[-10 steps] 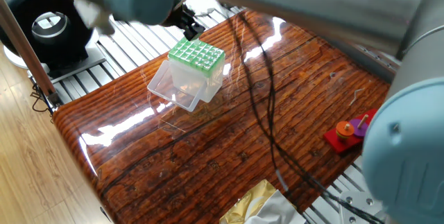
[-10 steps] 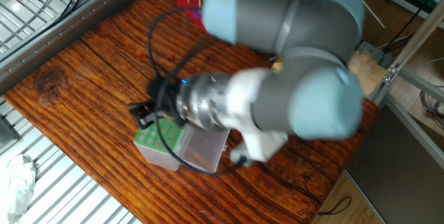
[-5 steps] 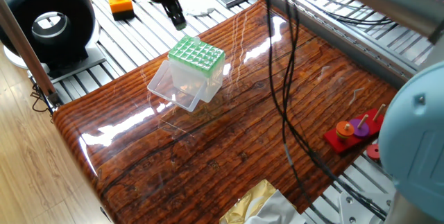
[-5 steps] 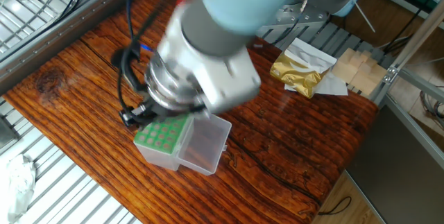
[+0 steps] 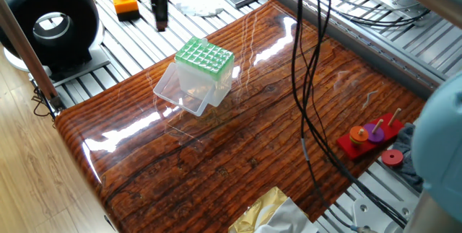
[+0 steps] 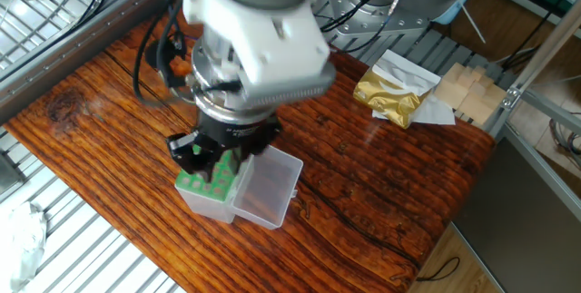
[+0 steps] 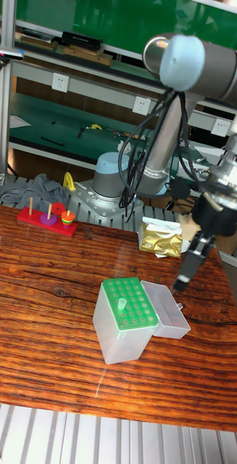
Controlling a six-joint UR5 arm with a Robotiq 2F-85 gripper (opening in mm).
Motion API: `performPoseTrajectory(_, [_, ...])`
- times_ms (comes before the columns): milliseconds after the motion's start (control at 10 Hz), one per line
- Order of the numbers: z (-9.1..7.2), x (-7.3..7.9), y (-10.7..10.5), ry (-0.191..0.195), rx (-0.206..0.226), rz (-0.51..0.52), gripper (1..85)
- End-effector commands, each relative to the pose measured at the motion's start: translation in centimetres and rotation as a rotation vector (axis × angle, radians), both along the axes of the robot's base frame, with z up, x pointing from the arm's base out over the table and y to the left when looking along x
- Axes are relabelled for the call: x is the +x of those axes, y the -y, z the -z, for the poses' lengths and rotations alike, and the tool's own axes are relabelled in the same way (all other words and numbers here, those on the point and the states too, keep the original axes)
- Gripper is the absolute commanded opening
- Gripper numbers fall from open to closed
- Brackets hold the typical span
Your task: Insert a large pipette tip into the holder for large pipette tips
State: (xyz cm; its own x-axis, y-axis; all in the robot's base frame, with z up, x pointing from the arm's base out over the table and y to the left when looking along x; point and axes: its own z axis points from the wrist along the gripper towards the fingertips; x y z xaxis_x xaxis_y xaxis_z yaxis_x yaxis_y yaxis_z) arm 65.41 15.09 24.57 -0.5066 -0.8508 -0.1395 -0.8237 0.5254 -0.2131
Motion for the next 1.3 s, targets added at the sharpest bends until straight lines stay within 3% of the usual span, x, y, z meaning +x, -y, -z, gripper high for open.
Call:
performPoseTrajectory(0, [-2.9, 1.7, -3.4, 0.097, 0.144, 0.098, 29.0])
performPoseTrajectory(100, [-3.4, 1.7, -4.1, 0.1, 0.177, 0.145, 22.0])
performPoseTrajectory(200, [-3.8, 1.9, -4.4, 0.113, 0.214, 0.18, 20.3])
performPoseTrajectory(400, [-3.7, 1.5, -2.4, 0.106, 0.149, 0.249, 3.3])
performPoseTrajectory(500, [-3.5, 0.7, -2.5, 0.069, 0.161, 0.325, 1.0])
performPoseTrajectory(600, [-3.0, -0.4, -2.0, 0.018, 0.152, 0.42, 1.0])
performPoseTrajectory(700, [-2.9, 0.0, -0.7, 0.037, 0.103, 0.432, 1.0])
performPoseTrajectory(800, [-2.8, -0.5, 0.2, 0.024, 0.075, 0.445, 1.0])
performPoseTrajectory(900, [-2.8, -1.2, -0.3, -0.001, 0.103, 0.454, 1.0])
performPoseTrajectory(1200, [-2.6, -1.6, 0.3, -0.002, 0.107, 0.477, 1.0])
